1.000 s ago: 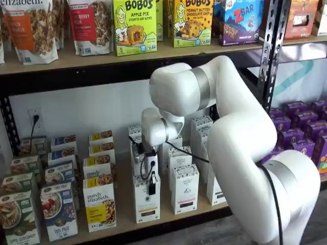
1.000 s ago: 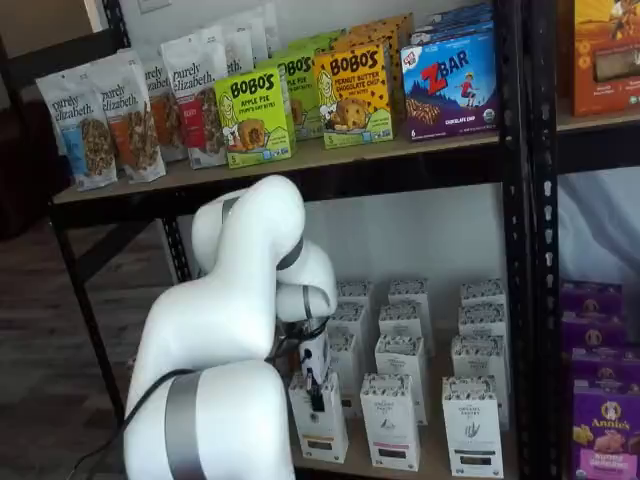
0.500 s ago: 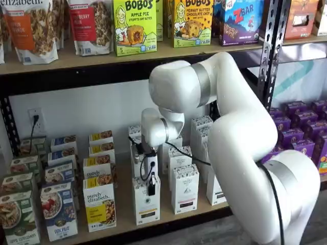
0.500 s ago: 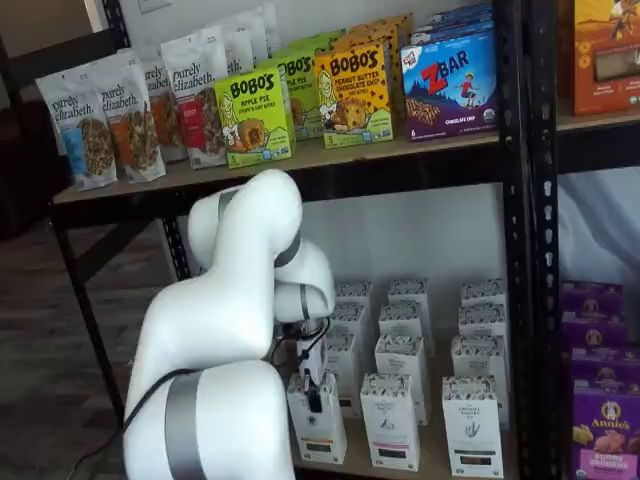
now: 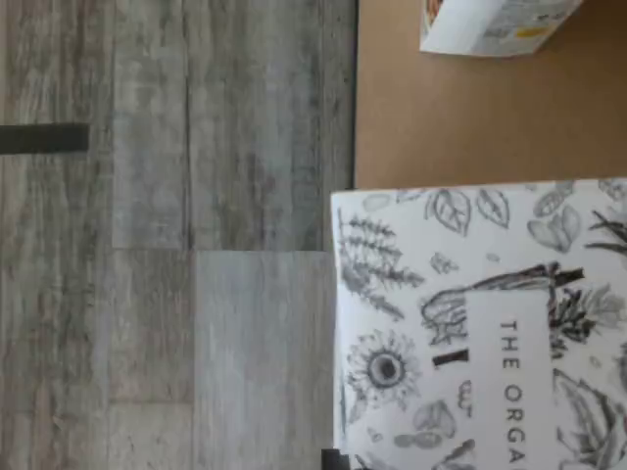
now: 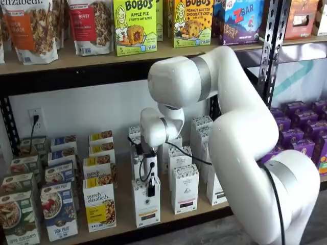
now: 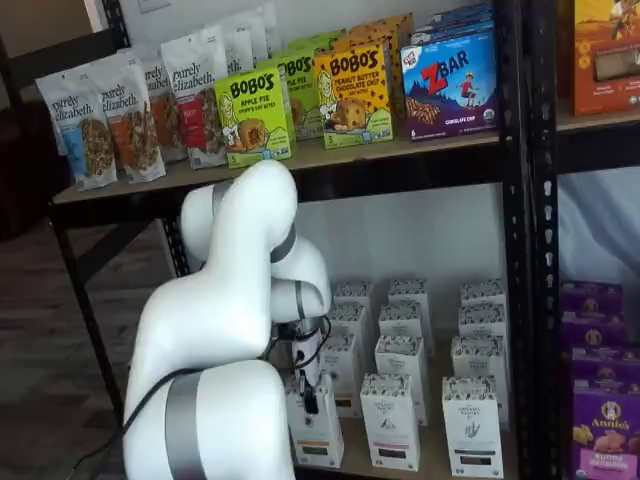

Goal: Pick up the white box with a yellow strip in the middle, on the bottom shelf, the fourth box from the left

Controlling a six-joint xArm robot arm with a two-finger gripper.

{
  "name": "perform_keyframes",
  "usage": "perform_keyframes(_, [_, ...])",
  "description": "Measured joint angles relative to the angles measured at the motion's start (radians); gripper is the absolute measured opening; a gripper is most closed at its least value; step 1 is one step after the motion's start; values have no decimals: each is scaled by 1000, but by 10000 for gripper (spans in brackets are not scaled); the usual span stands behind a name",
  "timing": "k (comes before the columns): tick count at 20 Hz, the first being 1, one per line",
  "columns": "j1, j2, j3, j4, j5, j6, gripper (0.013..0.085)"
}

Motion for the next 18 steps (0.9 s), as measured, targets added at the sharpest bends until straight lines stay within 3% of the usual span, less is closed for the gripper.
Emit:
perform_keyframes(10, [18,-131,195,-4,-79,18,490])
perform_keyframes(18, [33,-237,330,-6,-94,35,490])
